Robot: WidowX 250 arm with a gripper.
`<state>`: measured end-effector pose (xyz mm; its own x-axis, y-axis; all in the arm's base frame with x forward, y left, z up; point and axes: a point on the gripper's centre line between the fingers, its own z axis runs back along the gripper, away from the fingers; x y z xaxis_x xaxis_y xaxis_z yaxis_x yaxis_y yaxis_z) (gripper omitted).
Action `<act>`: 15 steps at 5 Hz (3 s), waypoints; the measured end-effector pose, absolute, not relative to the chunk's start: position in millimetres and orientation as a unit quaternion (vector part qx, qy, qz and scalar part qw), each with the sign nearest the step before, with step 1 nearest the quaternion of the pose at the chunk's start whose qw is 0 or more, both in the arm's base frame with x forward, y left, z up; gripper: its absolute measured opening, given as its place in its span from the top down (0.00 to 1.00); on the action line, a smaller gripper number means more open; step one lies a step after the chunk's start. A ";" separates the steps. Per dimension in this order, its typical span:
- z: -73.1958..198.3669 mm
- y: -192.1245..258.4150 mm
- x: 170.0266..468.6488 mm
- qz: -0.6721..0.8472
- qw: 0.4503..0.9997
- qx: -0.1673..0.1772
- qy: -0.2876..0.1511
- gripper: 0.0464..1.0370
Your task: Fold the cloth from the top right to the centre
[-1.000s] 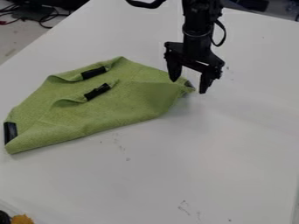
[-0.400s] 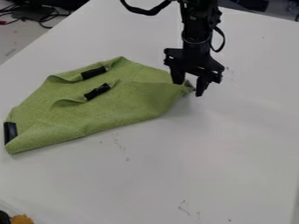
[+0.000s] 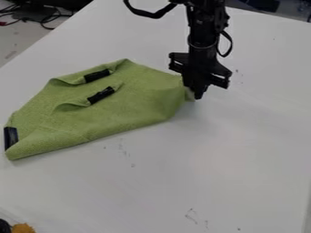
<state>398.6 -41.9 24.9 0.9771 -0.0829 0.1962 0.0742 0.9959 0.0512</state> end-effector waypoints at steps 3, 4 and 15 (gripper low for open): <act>60.7 -19.3 396.6 -0.039 0.989 0.104 -0.095 0.99; 85.2 1.1 382.9 0.011 0.985 0.127 -0.114 0.99; 83.6 113.6 293.6 0.133 0.979 0.126 -0.088 0.04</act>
<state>293.6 113.6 83.6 0.9492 0.2387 0.2049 -0.2828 0.9328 0.2234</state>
